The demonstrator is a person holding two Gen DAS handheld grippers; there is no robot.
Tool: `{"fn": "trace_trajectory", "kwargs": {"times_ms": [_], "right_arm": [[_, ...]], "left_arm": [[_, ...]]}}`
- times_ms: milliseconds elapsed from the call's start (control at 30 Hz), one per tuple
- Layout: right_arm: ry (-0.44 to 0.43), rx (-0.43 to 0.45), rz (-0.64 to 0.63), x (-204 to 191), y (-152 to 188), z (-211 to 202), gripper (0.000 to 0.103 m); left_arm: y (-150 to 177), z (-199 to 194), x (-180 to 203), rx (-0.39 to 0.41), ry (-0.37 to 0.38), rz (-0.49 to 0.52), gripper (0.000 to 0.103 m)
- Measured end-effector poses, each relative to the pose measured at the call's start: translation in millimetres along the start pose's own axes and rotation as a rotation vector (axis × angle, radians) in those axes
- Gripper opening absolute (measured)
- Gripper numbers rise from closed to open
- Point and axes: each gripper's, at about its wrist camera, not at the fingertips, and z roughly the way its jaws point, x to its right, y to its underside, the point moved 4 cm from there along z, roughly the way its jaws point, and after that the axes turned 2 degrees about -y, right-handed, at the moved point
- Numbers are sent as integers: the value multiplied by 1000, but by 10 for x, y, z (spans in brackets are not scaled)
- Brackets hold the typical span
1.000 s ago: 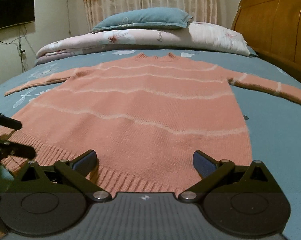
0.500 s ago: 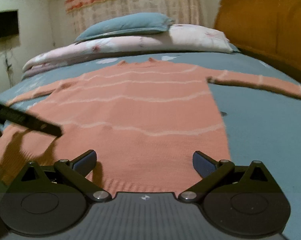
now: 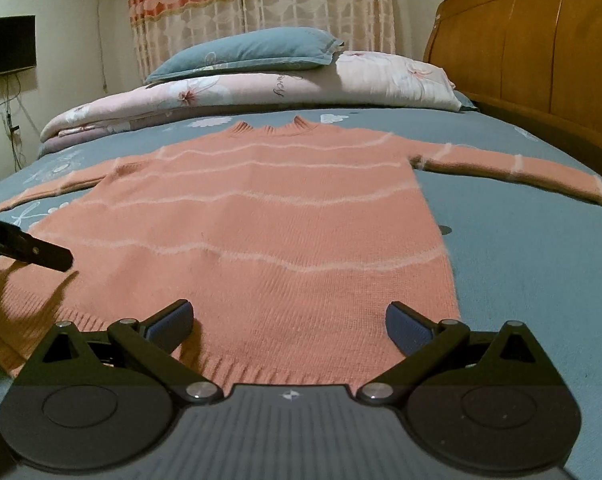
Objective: Fold clothes
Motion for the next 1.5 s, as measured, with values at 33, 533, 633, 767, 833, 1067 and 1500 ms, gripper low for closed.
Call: {"fn": "trace_trajectory", "kwargs": {"times_ms": [33,533,633,767,833,1067,1500], "right_arm": [[0,0,0,3,1,-3,103],[44,5,11,-68,5,28,103],[51,5,6,-70,6,42,103],[47,6,10,-53,2,43,103],[48,4,5,-48,-4,51,103],[46,3,4,-41,-15,59,103],[46,6,2,-43,-11,68,103]], "left_arm": [[17,-17,-26,4,14,-4,102],[-551,3,-145,27,85,-37,102],[-856,156,-238,36,144,-105,102],[-1035,500,-299,-19,193,-141,102],[-1059,683,-325,-59,213,-160,102],[-1014,759,-569,-38,160,-231,102],[-581,203,-176,-64,205,-126,102]]}}
